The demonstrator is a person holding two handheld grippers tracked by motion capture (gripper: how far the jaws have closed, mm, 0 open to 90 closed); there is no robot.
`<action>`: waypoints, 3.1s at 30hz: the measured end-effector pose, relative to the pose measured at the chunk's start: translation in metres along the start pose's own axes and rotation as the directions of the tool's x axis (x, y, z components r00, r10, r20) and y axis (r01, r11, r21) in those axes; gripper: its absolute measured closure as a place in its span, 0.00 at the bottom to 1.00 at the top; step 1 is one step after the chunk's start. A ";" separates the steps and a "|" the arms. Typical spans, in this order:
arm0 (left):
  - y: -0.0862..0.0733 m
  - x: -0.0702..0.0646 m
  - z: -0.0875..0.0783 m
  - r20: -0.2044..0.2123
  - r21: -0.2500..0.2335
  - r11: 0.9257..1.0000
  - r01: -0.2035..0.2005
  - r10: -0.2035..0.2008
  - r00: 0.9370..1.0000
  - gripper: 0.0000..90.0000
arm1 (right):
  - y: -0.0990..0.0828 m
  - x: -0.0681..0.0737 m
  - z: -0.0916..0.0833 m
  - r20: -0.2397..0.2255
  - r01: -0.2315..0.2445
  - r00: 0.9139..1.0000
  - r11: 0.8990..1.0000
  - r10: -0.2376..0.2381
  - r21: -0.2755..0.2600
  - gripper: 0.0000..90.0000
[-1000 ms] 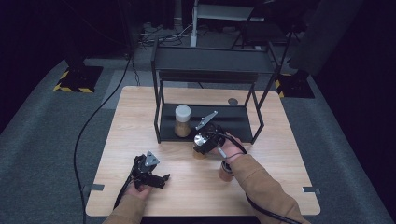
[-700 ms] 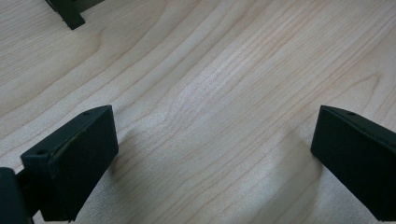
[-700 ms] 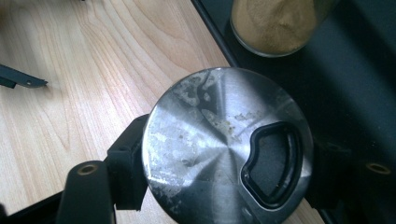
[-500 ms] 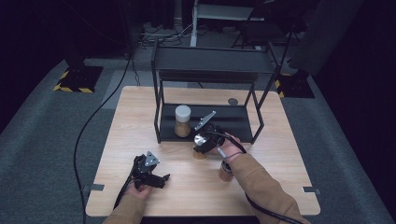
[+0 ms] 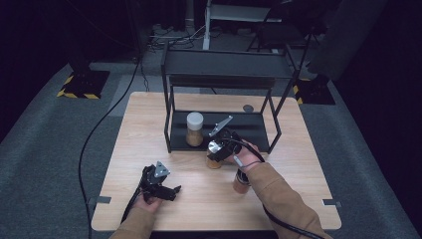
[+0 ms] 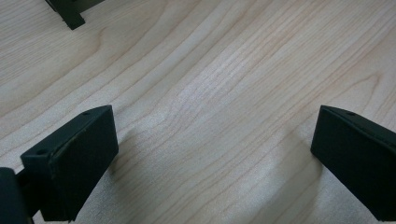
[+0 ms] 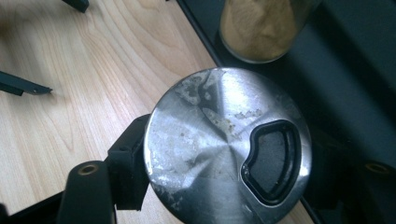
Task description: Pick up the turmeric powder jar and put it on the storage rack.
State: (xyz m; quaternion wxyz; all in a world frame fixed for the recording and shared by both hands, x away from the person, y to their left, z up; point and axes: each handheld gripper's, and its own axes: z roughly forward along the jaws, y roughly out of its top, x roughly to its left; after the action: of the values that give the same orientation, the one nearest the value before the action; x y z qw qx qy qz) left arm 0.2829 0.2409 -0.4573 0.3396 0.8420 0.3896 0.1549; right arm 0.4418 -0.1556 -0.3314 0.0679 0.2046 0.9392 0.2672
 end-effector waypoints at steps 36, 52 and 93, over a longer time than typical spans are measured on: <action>0.000 0.000 0.000 0.001 0.002 1.000 -0.001 0.001 1.000 0.00 | 0.023 -0.020 -0.027 0.086 -0.054 0.995 0.997 0.058 -0.052 0.34; 0.001 0.000 0.000 0.001 0.004 1.000 -0.004 0.004 1.000 0.00 | 0.023 -0.036 -0.003 0.110 -0.098 0.989 0.994 0.102 -0.043 0.34; 0.001 0.000 0.000 -0.001 0.004 1.000 -0.005 0.005 1.000 0.00 | -0.012 -0.018 -0.049 0.149 -0.109 0.980 0.982 0.132 -0.154 0.09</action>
State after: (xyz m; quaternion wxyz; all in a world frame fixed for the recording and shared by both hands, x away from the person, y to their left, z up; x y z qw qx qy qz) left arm 0.2836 0.2403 -0.4568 0.3375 0.8435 0.3879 0.1553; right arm 0.4425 -0.1955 -0.2963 0.1408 0.2765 0.8948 0.3210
